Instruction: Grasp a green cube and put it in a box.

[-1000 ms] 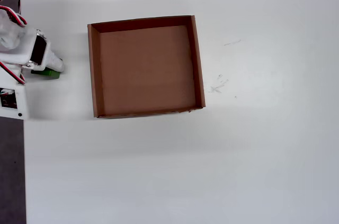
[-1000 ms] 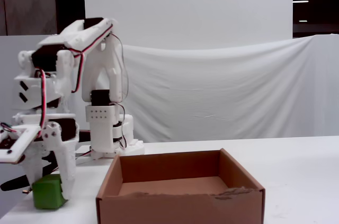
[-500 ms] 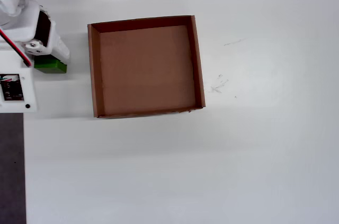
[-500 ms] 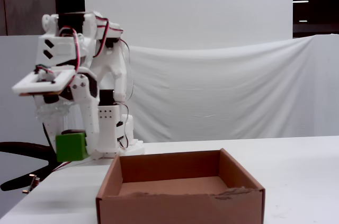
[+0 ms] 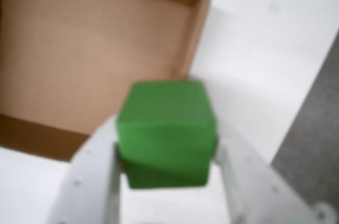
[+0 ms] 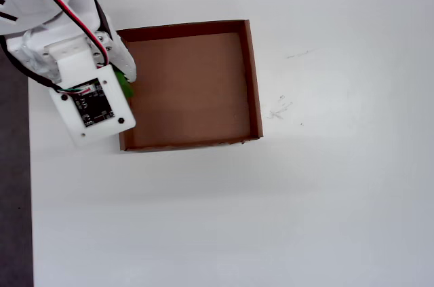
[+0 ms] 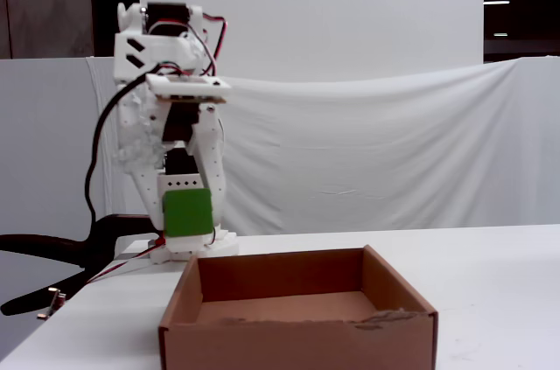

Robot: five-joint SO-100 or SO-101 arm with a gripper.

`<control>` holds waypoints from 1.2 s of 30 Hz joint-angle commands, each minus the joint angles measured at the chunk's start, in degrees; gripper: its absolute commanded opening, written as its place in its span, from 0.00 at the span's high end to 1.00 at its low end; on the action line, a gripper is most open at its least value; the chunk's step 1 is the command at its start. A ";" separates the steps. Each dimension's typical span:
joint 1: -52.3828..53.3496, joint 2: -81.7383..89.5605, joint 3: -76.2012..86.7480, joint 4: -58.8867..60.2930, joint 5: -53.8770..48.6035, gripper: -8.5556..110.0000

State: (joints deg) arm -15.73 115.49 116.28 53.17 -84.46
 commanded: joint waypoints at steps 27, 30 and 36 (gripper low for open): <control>-12.83 -19.69 -5.01 0.44 -6.59 0.79; -13.45 -21.18 -5.01 -0.44 -6.59 0.79; -14.24 -23.03 -5.01 -1.32 -6.59 0.79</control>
State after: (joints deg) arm -29.36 92.02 113.73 52.73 -90.09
